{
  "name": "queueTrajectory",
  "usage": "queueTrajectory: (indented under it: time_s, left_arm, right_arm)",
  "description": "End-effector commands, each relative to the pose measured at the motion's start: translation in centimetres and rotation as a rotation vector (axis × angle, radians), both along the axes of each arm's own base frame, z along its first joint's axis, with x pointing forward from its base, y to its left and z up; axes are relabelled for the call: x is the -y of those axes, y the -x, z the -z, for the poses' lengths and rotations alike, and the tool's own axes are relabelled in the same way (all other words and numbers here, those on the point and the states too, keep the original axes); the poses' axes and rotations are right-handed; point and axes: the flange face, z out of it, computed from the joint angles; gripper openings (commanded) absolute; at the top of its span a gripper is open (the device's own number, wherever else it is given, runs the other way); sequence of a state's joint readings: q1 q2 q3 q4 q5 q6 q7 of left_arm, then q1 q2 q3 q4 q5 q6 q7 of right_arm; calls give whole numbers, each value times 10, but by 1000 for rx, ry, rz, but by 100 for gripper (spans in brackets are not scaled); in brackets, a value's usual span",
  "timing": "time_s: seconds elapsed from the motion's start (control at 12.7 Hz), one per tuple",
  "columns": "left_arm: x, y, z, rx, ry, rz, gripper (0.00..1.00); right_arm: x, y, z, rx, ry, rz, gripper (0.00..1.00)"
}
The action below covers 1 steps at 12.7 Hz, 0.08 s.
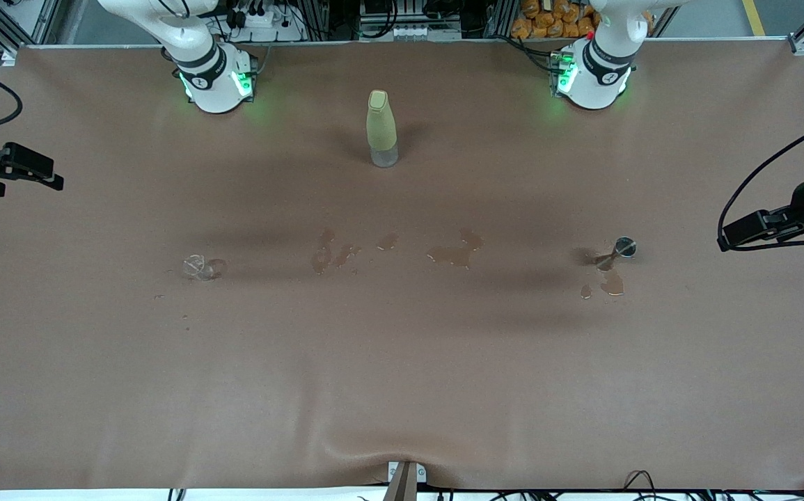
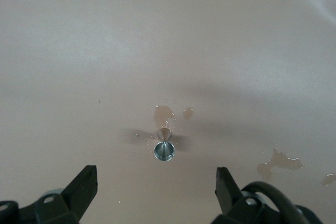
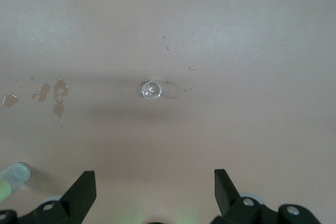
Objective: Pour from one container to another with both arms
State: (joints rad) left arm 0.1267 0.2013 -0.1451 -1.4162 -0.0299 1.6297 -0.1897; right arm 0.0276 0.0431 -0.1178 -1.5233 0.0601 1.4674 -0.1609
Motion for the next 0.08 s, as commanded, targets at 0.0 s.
queueTrajectory:
  time_s: [0.0]
  left_arm:
    - [-3,7,-8,1,11,-8,100]
  right_arm:
    - [-5,-4,-5,-1,20,5,100]
